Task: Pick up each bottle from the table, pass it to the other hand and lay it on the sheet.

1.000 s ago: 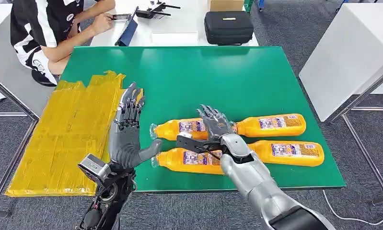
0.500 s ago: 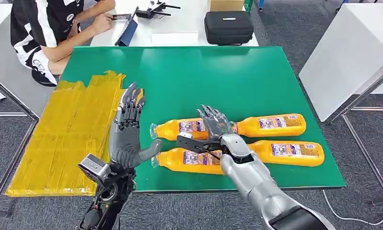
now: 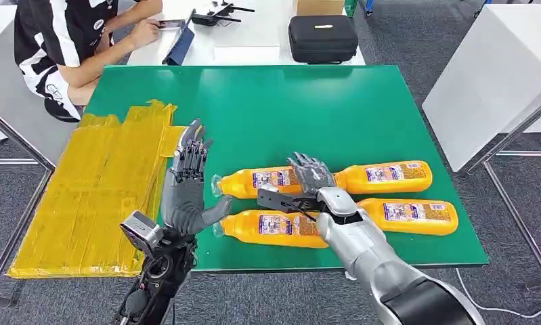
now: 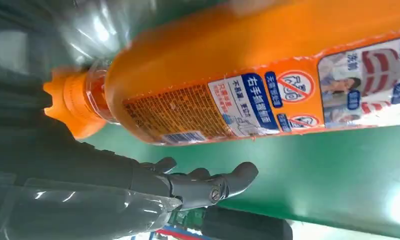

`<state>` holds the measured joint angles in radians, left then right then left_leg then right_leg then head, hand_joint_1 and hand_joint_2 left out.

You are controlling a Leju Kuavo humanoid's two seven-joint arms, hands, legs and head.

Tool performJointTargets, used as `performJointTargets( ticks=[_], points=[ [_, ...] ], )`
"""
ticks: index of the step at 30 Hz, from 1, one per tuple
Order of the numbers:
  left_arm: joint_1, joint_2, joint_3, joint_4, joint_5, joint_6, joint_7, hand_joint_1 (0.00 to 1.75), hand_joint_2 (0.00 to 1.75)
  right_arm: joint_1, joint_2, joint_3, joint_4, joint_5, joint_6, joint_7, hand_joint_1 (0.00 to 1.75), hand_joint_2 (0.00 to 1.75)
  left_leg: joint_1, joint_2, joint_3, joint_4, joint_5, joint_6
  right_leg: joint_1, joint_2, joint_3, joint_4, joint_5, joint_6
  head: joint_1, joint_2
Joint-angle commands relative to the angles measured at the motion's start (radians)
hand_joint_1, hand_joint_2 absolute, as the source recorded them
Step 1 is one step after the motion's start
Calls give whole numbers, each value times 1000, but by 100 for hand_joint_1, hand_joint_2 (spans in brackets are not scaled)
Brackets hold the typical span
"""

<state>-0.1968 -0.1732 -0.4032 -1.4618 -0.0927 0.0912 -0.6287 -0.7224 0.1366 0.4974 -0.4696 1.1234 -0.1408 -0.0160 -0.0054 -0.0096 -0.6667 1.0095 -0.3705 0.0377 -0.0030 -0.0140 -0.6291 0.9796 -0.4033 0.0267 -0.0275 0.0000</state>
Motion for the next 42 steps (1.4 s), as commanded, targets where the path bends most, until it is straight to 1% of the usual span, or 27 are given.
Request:
performJointTargets(
  ticks=[1,2,4,5,6,7,9,12,15,19,20,22,23,25,27,28,31,32,33,34,35,36,37,38,39,40,42],
  points=[
    [-46,3,-3,73,1,-1,3,0,175,-57,8,-12,110,1,10,1,0,175,0,0,2,0,-1,-1,0,0,3,0,-1,0,0,0],
    [-46,3,-3,73,1,-1,3,0,175,-57,8,-12,110,1,10,1,0,175,0,0,4,1,-2,-2,0,0,5,0,-2,0,0,0],
    [-50,3,-8,75,1,-2,3,0,175,-58,10,-13,115,3,14,4,0,175,0,0,3,0,-1,-1,0,0,3,0,-1,0,0,0],
    [-52,2,-10,75,1,-2,3,0,175,-57,11,-13,116,4,14,4,0,175,1,1,8,1,-4,-3,0,1,9,1,-4,-1,0,0],
    [-52,3,-10,76,1,-2,3,0,175,-56,10,-13,116,5,13,4,0,175,0,0,3,0,-1,-2,0,0,3,0,-2,0,0,0],
    [-52,4,-14,78,1,-3,3,0,175,-53,10,-10,118,10,13,6,0,175,0,0,6,1,-3,-3,0,0,6,1,-3,0,0,0],
    [-51,6,-19,80,3,-4,4,0,175,-51,9,-3,125,28,13,18,0,175,0,0,3,0,-1,-2,0,0,4,0,-1,0,0,0],
    [-54,5,-24,88,6,-7,4,0,175,-58,10,2,135,40,28,30,0,175,0,1,6,0,-3,-2,0,1,6,0,-3,0,0,0],
    [-55,4,-24,87,6,-7,4,0,175,-60,11,2,135,40,29,30,0,175,0,0,3,0,-1,-1,0,0,3,0,-2,0,0,0],
    [-69,2,-30,99,10,-10,4,0,175,-79,14,5,155,53,64,52,0,175,0,0,3,0,-1,-2,0,0,3,0,-1,0,0,0],
    [-73,1,-33,102,10,-10,4,0,175,-82,13,4,160,55,70,59,0,175,1,0,9,2,-5,-4,0,1,10,1,-5,-1,0,0],
    [-75,1,-36,103,13,-9,3,0,175,-89,13,2,173,58,84,69,0,175,0,0,3,0,-1,-1,0,0,3,0,-1,0,0,0],
    [-75,1,-36,103,13,-9,3,0,175,-89,13,2,173,58,84,69,0,175,1,0,5,1,-2,-2,0,0,6,0,-2,0,0,0],
    [-77,2,-37,105,18,-7,1,0,175,-90,13,1,178,60,87,72,0,175,0,-1,3,0,-1,-2,0,0,4,0,-2,0,0,0],
    [-78,5,-37,106,22,-5,0,0,175,-91,14,-3,183,65,85,76,5,175,0,0,6,0,-2,-2,0,0,6,0,-3,0,0,0],
    [-79,4,-38,108,23,-5,0,0,175,-90,13,-5,183,68,82,80,5,175,0,0,4,0,-1,-2,0,0,4,0,-2,0,0,0],
    [-79,4,-38,108,23,-5,0,0,175,-89,12,-5,183,68,81,80,5,175,1,0,7,1,-3,-3,0,0,8,0,-4,0,0,0],
    [-80,3,-38,109,23,-5,0,0,175,-88,12,-5,183,69,80,80,9,175,1,0,8,1,-4,-3,0,0,9,1,-4,-1,0,0],
    [-80,3,-38,109,23,-5,0,0,175,-88,12,-6,183,70,79,82,9,175,0,-1,4,0,-1,-2,0,0,5,0,-2,0,0,0],
    [-80,3,-38,109,23,-5,0,0,175,-88,12,-6,183,70,79,82,9,175,0,-1,7,0,-3,-2,0,0,7,0,-3,0,0,0],
    [-80,4,-39,111,23,-6,0,0,175,-86,12,-8,182,74,75,86,23,175,1,-1,8,1,-3,-3,0,0,8,0,-4,0,0,0],
    [-80,3,-39,111,23,-6,0,0,175,-85,11,-8,182,75,74,87,65,175,0,-1,6,0,-2,-2,0,-1,7,0,-3,0,0,0],
    [-81,3,-39,112,23,-6,0,0,175,-84,12,-10,181,78,70,90,99,175,0,-1,4,0,-1,-1,0,0,4,0,-2,0,0,0],
    [-81,3,-39,112,23,-6,0,0,175,-84,12,-10,181,78,70,90,134,175,0,-1,6,0,-2,-2,0,0,6,0,-3,0,0,0],
    [-83,3,-39,114,23,-6,0,0,175,-83,12,-8,181,83,67,94,143,175,1,-1,6,1,-3,-2,0,0,7,0,-3,0,0,0],
    [-83,3,-40,113,23,-6,0,0,175,-82,12,-8,181,84,66,94,150,175,0,-1,3,0,-1,-1,0,0,3,0,-1,0,0,0],
    [-80,4,-40,109,23,-6,0,0,175,-81,13,-11,181,90,59,96,173,175,0,0,6,0,-2,-2,0,0,7,0,-3,0,0,0]
  ],
)
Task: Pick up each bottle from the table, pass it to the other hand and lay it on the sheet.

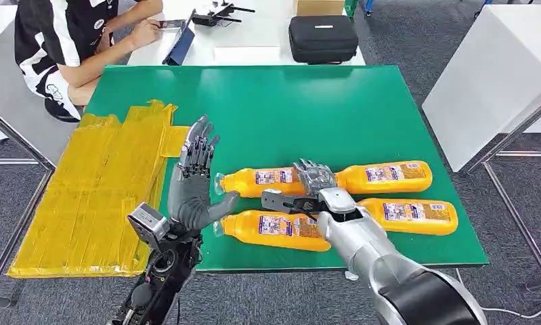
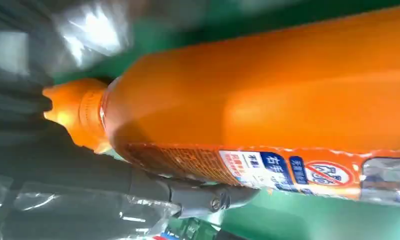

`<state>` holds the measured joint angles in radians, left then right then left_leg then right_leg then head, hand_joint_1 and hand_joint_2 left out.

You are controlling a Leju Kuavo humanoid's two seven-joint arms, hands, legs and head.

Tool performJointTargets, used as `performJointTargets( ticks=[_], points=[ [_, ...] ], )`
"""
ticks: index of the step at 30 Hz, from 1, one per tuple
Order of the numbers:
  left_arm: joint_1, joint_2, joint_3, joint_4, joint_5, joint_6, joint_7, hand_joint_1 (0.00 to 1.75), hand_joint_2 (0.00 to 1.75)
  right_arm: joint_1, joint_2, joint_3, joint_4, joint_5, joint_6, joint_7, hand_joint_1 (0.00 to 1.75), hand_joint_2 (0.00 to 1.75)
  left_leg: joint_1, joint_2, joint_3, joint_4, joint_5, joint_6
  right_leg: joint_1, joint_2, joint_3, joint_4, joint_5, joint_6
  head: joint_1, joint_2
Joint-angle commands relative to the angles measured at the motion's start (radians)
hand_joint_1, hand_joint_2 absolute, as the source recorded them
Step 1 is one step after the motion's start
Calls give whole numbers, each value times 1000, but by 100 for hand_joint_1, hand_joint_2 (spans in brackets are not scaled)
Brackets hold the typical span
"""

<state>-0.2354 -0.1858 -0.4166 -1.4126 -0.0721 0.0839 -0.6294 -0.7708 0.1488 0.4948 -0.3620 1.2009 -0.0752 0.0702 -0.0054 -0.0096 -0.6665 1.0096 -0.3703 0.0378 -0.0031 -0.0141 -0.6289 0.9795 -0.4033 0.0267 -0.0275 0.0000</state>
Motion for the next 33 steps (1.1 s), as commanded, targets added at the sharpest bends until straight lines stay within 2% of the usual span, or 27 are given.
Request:
performJointTargets(
  ticks=[1,2,8,12,19,22,24,25,26,28,33],
  points=[
    [-41,17,-26,58,2,1,0,0,175,-33,0,-11,72,14,-14,10,171,175,1,0,8,1,-3,-3,0,0,8,1,-4,-1,0,0],
    [-41,17,-25,58,2,1,0,0,175,-33,0,-13,72,15,-15,9,175,175,0,0,4,0,-1,-2,0,0,4,0,-2,0,0,0],
    [-41,17,-25,58,2,1,0,0,175,-33,0,-13,72,15,-15,9,175,175,1,0,9,1,-4,-3,1,0,9,0,-4,-1,0,0],
    [-40,16,-24,59,2,1,0,0,175,-33,0,-17,72,15,-20,9,173,175,1,0,6,0,-2,-2,0,0,6,0,-3,0,0,0],
    [-29,17,-24,48,3,1,1,0,175,-22,2,-39,61,17,-74,-4,175,175,1,0,7,0,-3,-2,0,0,7,0,-3,0,0,0],
    [-21,20,-19,42,3,-1,0,0,175,-14,9,-58,41,16,-173,-14,175,175,0,0,6,0,-2,-2,0,0,6,0,-3,0,0,0],
    [-9,19,-13,32,-2,8,-2,0,175,-4,18,-103,12,-6,-315,-27,175,175,0,1,4,0,-2,-2,0,1,4,0,-2,0,0,0],
    [0,18,-9,21,-7,12,-2,0,175,6,26,-134,-15,-28,-417,-69,175,175,0,2,7,0,-3,-3,0,2,7,0,-3,-1,0,0],
    [8,17,-5,10,-14,17,-3,0,175,21,39,-187,-51,-95,-485,-156,175,175,0,1,3,0,-2,-2,0,2,3,0,-1,0,0,0],
    [11,16,-3,-2,-21,21,-3,0,175,55,51,-244,-130,-176,-579,-264,175,175,0,2,3,0,-2,-2,0,2,3,0,-1,0,0,0],
    [8,15,-5,-13,-27,25,0,0,175,96,55,-273,-208,-235,-601,-319,175,175,0,1,4,0,-2,-2,0,1,4,0,-2,0,0,0]
  ],
)
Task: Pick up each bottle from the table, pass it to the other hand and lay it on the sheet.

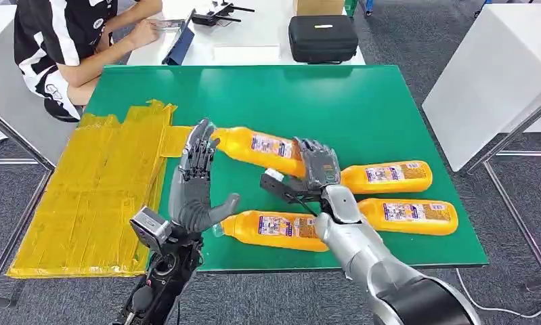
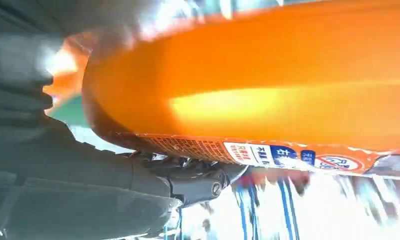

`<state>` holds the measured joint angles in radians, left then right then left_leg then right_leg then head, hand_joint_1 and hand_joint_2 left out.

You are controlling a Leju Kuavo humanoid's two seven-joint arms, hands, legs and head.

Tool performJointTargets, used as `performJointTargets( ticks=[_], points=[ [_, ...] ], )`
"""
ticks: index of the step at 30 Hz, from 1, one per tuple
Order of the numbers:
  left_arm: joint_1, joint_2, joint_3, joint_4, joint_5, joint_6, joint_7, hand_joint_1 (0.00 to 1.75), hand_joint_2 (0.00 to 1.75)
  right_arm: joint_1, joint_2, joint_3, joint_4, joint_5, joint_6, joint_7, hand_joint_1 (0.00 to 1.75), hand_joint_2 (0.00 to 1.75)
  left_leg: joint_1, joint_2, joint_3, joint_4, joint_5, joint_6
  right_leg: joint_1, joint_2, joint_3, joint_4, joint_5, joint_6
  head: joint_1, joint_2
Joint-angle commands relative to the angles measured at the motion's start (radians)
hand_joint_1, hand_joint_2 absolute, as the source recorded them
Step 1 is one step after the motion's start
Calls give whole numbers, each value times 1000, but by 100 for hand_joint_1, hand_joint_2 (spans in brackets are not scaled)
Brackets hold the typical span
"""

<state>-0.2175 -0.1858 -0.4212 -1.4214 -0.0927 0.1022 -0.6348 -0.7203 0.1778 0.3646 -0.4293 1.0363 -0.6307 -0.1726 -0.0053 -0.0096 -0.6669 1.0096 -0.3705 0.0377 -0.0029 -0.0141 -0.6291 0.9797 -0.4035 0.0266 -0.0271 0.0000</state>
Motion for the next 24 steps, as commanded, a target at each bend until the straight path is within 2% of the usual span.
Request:
performJointTargets(
  ticks=[1,2,4,7,12,14,18,19,20,21,24],
  points=[
    [-11,18,-6,-9,-15,9,5,0,175,86,34,-178,-219,-145,-67,-159,175,175,1,0,6,0,-3,-2,0,0,6,0,-3,0,0,0],
    [-11,18,-6,-9,-15,9,5,0,175,86,34,-178,-219,-145,-67,-159,175,175,0,0,5,0,-2,-2,0,1,5,0,-2,0,0,0],
    [-14,22,-15,-20,-27,14,7,0,175,155,43,-213,-337,-203,-67,-219,175,175,1,0,4,0,-2,-2,0,0,5,0,-2,0,0,0],
    [-19,26,-21,-39,-39,27,18,0,175,234,40,-197,-474,-342,-50,-276,175,175,1,-1,2,0,-1,-2,0,0,3,-1,-2,0,0,0],
    [-46,33,-29,-30,-37,25,106,0,175,336,32,-162,-648,-580,-51,-396,175,175,1,-1,6,1,-4,-3,0,0,7,1,-4,-1,0,0],
    [-63,32,-27,-20,-30,24,125,0,175,350,32,-138,-665,-605,-53,-404,175,175,0,-2,2,0,-1,-2,0,-1,3,0,-2,0,0,0],
    [-63,33,-27,-18,-30,24,125,0,175,347,31,-136,-663,-608,-54,-402,175,175,0,0,4,1,-3,-3,0,0,4,0,-3,-1,0,0],
    [-72,33,-29,-4,-24,19,169,0,175,346,27,-118,-660,-625,-56,-410,175,175,0,0,3,0,-2,-2,0,0,3,0,-2,-1,0,0],
    [-96,33,-28,25,0,-6,224,0,175,351,30,-97,-663,-641,-51,-418,175,175,1,1,9,2,-6,-4,1,2,9,1,-5,-1,0,0],
    [-117,33,-23,50,26,-24,250,0,175,353,34,-79,-663,-652,-49,-422,175,175,0,0,3,0,-2,-2,0,0,3,0,-2,-1,0,0],
    [-176,13,10,150,201,-130,340,0,175,357,43,-26,-662,-669,-56,-420,175,175,1,0,6,1,-3,-3,1,1,6,0,-3,-1,0,0]
  ],
)
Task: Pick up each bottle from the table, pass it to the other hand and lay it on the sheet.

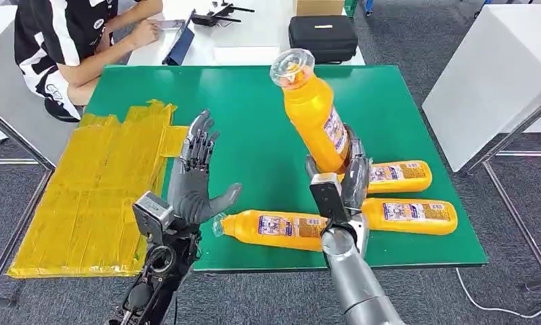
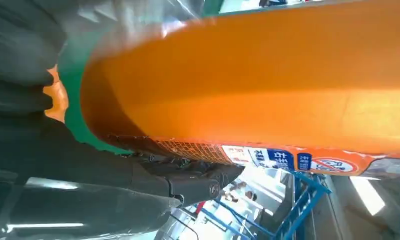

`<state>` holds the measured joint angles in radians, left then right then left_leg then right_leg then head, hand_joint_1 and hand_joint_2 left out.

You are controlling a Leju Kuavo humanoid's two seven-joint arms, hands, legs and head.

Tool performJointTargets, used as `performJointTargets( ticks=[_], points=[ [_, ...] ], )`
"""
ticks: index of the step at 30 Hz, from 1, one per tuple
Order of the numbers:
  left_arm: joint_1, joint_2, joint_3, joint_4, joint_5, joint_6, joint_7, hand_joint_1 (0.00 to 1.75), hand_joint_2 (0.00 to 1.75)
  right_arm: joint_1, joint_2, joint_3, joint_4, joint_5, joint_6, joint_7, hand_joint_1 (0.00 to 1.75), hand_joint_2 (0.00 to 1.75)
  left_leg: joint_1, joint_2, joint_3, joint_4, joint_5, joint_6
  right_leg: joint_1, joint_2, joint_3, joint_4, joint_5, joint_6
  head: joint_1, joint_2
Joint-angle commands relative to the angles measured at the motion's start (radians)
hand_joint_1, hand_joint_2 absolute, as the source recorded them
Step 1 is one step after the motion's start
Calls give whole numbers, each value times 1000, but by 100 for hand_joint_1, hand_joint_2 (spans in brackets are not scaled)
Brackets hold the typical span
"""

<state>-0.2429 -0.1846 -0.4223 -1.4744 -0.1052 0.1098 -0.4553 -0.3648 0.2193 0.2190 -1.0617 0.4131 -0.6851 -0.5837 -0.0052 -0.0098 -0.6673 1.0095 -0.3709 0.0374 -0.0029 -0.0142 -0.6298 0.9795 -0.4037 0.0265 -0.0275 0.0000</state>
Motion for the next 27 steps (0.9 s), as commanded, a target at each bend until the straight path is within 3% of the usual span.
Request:
performJointTargets(
  ticks=[1,11,22,25,26,27],
  points=[
    [-173,3,18,230,243,-140,167,0,175,3,1,140,-40,-47,-5,-9,175,175,1,0,4,0,-1,-2,0,1,4,0,-1,0,0,0],
    [-175,-4,-21,187,346,-143,191,0,175,9,-24,263,-53,8,14,45,175,175,0,1,7,0,-3,-2,0,1,8,0,-3,0,0,0],
    [-174,1,-28,180,357,-143,186,0,175,7,-27,282,-52,18,26,52,175,175,1,1,5,0,-2,-2,0,1,5,0,-2,0,0,0],
    [-175,4,-41,164,368,-139,167,0,175,-16,-28,327,-2,57,76,118,175,175,1,0,4,0,-2,-2,0,1,4,0,-2,0,0,0],
    [-172,5,-51,148,366,-135,158,0,175,-27,-22,339,30,69,87,135,175,175,1,1,10,2,-5,-3,1,2,11,0,-5,0,0,0],
    [-170,7,-58,137,364,-130,155,0,175,-35,-19,343,51,73,93,142,175,175,0,2,4,0,-2,-2,0,2,4,0,-1,0,0,0]
  ],
)
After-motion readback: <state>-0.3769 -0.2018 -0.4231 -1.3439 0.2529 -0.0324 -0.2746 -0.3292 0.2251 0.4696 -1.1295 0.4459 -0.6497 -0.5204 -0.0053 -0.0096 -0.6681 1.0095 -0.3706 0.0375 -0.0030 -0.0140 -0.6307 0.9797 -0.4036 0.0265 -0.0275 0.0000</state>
